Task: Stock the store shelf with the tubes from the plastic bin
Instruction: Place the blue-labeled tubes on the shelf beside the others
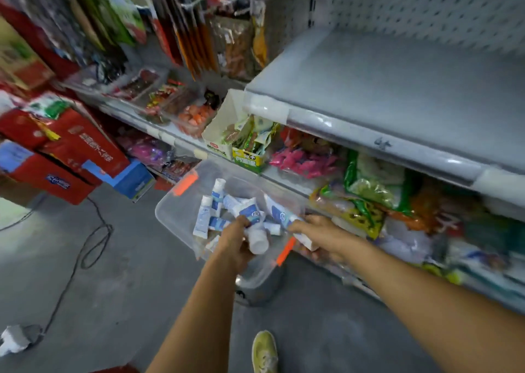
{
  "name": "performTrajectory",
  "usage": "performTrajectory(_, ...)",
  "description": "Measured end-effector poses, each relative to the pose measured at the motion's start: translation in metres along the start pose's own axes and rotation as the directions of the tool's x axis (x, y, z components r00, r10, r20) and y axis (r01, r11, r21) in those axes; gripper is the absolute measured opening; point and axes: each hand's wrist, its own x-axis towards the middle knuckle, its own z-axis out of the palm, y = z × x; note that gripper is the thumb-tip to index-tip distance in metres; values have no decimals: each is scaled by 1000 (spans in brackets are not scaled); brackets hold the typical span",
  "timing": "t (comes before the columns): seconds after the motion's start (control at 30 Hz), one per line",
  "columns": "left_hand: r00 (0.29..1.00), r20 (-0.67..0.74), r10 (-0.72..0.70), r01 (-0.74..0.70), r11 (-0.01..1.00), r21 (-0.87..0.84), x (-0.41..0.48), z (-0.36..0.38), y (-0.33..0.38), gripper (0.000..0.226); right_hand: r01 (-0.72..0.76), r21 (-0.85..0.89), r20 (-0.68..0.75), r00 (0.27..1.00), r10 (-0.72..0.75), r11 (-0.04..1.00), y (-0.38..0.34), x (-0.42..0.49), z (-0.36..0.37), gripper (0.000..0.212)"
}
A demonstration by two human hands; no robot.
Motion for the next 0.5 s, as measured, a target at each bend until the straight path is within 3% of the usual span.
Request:
performTrajectory(0.17, 974, 73, 212, -219, 971, 96, -85, 75, -46, 37, 55, 138, -20, 998, -53, 989, 13, -110, -68, 28)
performTrajectory(0.27, 920, 167, 354, -373, 922, 100, -147, 124, -77, 30, 97, 170, -78, 993, -85, 981, 29, -181, -114, 35)
performTrajectory(0.37, 862, 264, 433, -472, 876, 103, -206, 175, -105, 40, 179, 210, -140, 978, -151, 961, 46, -247, -158, 34)
performTrajectory(0.5, 753, 407, 516, -603, 789, 116, -276, 233, -137, 47, 357, 185, -235, 921, -312, 916, 61, -330, -207, 16)
